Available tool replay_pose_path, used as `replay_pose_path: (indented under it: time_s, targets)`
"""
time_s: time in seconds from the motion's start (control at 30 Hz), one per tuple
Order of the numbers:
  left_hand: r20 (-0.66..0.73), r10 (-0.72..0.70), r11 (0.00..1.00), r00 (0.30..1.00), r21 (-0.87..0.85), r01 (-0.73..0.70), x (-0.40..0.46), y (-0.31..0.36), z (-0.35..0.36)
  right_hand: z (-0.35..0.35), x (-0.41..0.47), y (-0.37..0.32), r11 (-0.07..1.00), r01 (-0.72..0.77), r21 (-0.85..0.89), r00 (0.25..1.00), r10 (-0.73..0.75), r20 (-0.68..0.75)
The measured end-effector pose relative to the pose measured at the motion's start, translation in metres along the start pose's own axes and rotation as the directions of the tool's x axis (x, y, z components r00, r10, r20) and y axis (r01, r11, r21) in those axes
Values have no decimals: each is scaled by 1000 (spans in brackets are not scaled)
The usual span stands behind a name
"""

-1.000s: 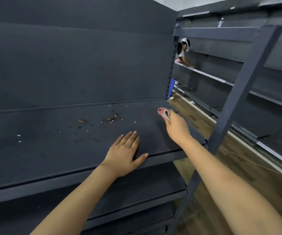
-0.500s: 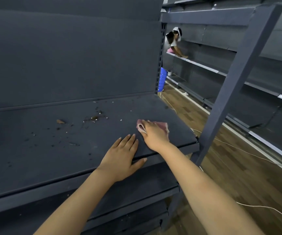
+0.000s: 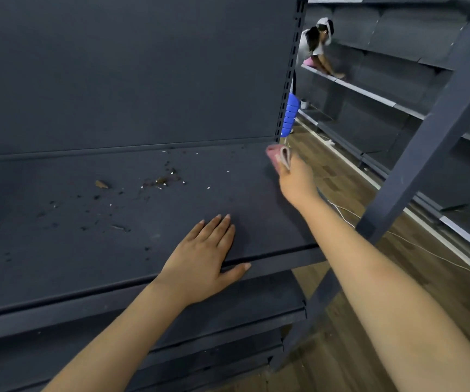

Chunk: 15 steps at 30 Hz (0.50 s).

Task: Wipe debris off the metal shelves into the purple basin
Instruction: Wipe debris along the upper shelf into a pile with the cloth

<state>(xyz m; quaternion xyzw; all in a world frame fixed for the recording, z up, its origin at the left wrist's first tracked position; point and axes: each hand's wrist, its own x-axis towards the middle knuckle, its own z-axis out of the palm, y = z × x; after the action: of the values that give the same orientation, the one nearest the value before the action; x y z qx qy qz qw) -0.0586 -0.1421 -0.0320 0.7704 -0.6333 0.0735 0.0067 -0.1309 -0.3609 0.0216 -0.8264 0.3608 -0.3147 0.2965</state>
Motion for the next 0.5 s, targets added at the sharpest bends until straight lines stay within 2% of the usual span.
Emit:
replay_pose_path:
  time_s: [0.13, 0.2, 0.27, 0.33, 0.4, 0.5]
  targets:
    - [19, -20, 999, 1000, 30, 20, 0, 0, -3, -20, 28, 26, 966, -99, -237, 991, 75, -108]
    - [22, -22, 1000, 1000, 19, 21, -1, -1, -1, -16, 39, 42, 934, -167, -317, 985, 148, -83]
    - [25, -43, 999, 999, -6, 44, -2, -1, -1, -4, 47, 54, 918, -240, -315, 969, 245, -25]
    - [23, -47, 999, 999, -24, 48, -1, 1, -5, 6, 51, 57, 907, -263, -330, 961, 278, -2]
    - [15, -35, 998, 999, -44, 35, 1, 0, -6, 13, 52, 50, 879, -206, -430, 973, 232, 7]
    - [12, -38, 999, 999, -11, 38, 0, 0, -5, 24, 44, 26, 874, -9, -485, 990, 76, 118]
